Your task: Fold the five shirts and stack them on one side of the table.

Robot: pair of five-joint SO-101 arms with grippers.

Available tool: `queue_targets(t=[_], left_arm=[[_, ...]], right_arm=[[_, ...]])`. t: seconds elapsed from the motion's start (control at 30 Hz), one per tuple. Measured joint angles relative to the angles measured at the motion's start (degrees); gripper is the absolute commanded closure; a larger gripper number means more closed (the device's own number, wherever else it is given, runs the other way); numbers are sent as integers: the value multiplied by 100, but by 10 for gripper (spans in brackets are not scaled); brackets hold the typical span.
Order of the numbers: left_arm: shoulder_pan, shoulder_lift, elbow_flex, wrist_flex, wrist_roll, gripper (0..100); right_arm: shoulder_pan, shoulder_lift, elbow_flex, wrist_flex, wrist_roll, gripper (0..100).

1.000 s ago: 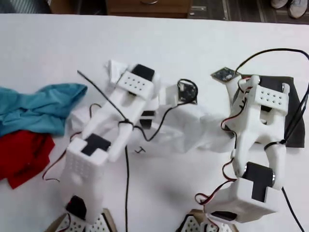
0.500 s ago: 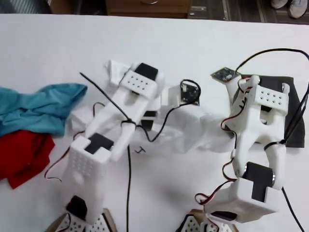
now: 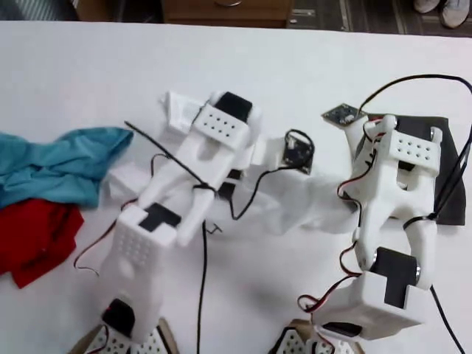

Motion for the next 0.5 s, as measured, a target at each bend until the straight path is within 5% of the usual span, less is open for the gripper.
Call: queue_targets(t=[0.5], left_arm=[[35, 273, -1152, 281, -149, 786]], right_arm=[[0, 0, 123, 0, 0, 978]])
